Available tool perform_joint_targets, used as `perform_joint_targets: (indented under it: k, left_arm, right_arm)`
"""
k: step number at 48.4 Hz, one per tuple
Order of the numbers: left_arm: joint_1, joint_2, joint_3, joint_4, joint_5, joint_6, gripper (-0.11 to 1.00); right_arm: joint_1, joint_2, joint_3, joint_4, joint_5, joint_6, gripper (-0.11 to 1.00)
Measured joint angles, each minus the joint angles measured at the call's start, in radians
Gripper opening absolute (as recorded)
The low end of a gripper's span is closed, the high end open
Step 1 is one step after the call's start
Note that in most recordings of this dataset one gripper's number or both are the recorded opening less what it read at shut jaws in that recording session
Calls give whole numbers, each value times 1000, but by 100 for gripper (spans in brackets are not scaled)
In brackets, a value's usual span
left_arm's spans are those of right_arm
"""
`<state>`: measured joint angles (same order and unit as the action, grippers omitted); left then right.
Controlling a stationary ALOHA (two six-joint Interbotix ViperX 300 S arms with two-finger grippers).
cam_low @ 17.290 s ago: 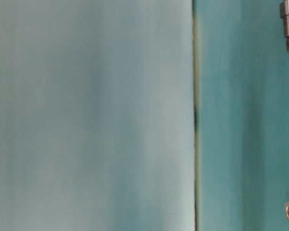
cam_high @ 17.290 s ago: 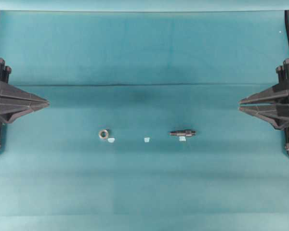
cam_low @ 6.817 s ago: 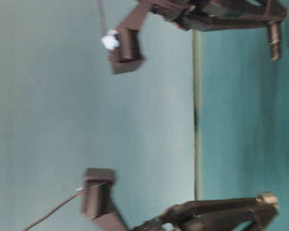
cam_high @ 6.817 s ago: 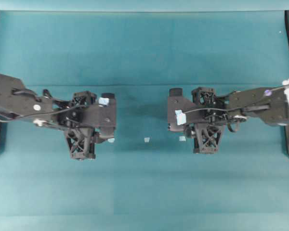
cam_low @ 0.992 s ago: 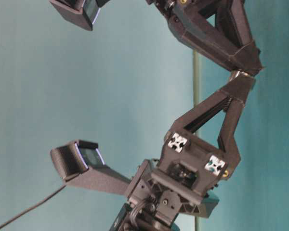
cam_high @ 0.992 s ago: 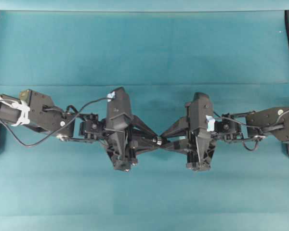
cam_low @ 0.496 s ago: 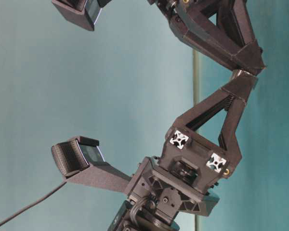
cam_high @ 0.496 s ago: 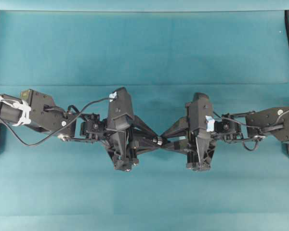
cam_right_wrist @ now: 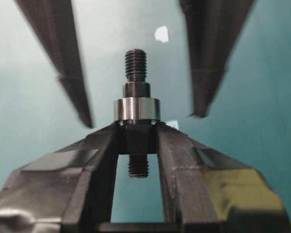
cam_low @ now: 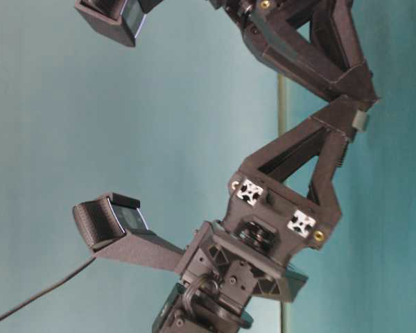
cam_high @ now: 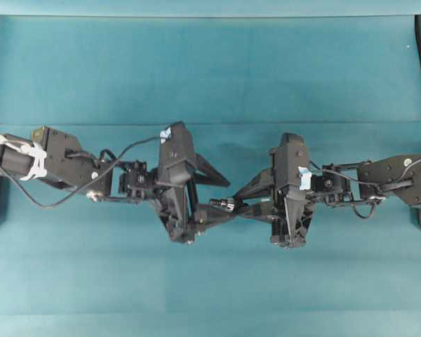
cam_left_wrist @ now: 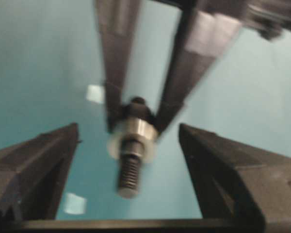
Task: Insert the washer onto the shaft with both hands.
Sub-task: 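Open the left gripper and pull it away from the shaft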
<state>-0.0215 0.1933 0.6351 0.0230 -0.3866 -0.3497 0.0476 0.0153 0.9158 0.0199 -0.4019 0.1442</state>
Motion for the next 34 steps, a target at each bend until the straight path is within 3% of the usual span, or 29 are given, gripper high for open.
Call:
perform_joint_targets:
  k: [14, 34]
  left_arm:
    - [15, -38, 21, 0, 9, -2, 86]
    - [18, -178, 133, 0, 92, -3, 86]
  right_arm:
    - [-2, 0, 0, -8, 31, 0, 0]
    - [0, 0, 2, -9, 32, 0, 0]
